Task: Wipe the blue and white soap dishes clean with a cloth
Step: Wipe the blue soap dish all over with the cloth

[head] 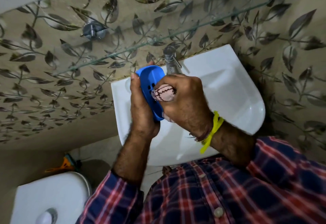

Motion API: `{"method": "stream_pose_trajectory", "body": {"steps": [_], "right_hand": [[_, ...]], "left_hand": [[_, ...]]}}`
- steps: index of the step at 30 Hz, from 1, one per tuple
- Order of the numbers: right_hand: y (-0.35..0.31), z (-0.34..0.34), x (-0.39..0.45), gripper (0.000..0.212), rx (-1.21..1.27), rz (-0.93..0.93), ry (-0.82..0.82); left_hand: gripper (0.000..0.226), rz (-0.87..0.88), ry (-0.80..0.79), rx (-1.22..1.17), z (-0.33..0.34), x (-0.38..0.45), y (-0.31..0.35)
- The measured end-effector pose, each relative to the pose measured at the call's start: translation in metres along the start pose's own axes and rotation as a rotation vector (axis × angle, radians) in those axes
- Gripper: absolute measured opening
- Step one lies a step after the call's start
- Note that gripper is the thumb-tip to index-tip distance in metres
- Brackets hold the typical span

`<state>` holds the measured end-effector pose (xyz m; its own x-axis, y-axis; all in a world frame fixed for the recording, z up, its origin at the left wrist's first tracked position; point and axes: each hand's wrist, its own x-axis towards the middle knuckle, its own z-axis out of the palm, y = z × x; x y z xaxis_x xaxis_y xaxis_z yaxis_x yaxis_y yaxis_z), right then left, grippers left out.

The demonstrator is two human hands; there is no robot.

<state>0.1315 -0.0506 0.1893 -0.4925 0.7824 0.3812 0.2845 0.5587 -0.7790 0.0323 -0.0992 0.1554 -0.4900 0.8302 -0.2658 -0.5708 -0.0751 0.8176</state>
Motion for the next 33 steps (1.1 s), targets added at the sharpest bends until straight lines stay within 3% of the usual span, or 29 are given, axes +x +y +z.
{"method": "stream_pose_trajectory", "body": {"steps": [2, 4, 7, 10, 12, 17, 18, 22, 25, 28, 30, 33], "right_hand": [[-0.001, 0.001, -0.002, 0.009, 0.097, 0.075, 0.021], [0.001, -0.004, -0.003, 0.013, 0.179, 0.262, 0.023], [0.007, -0.013, 0.011, 0.02, 0.137, 0.449, -0.088], [0.008, -0.023, 0.032, 0.019, 0.297, 0.54, -0.235], [0.002, -0.022, 0.036, 0.018, 0.317, 0.557, -0.241], [-0.005, -0.031, 0.026, 0.018, 0.579, 0.487, -0.229], [-0.003, -0.033, 0.027, 0.019, 0.548, 0.465, -0.215], [-0.015, -0.012, 0.022, 0.012, 0.007, 0.2, 0.011], [-0.025, -0.001, 0.005, 0.022, 0.056, -0.031, 0.083], [-0.006, -0.009, 0.021, 0.013, 0.097, 0.101, 0.141], [-0.007, -0.011, 0.022, 0.008, 0.087, 0.12, 0.121], [-0.019, -0.006, 0.004, 0.011, 0.057, -0.069, -0.081]], "left_hand": [[0.066, 0.025, -0.019, 0.012, 0.0, 0.0, 0.008], [0.066, 0.031, -0.002, 0.042, 0.003, -0.003, 0.006], [0.068, 0.027, 0.04, 0.044, 0.008, -0.007, -0.003], [0.065, 0.022, 0.016, -0.01, 0.008, -0.007, 0.001], [0.065, 0.026, 0.007, -0.033, 0.007, -0.006, 0.006], [0.066, 0.043, -0.025, -0.062, 0.003, -0.012, 0.009], [0.066, 0.045, -0.017, -0.044, 0.004, -0.012, 0.008], [0.061, 0.065, 0.007, 0.058, 0.01, -0.012, 0.007], [0.058, 0.091, -0.053, 0.043, 0.004, -0.008, 0.012], [0.068, 0.036, -0.043, 0.156, 0.007, -0.013, 0.009], [0.069, 0.021, -0.003, 0.164, 0.008, -0.014, 0.004], [0.06, 0.032, 0.01, 0.025, 0.0, -0.011, 0.007]]}}
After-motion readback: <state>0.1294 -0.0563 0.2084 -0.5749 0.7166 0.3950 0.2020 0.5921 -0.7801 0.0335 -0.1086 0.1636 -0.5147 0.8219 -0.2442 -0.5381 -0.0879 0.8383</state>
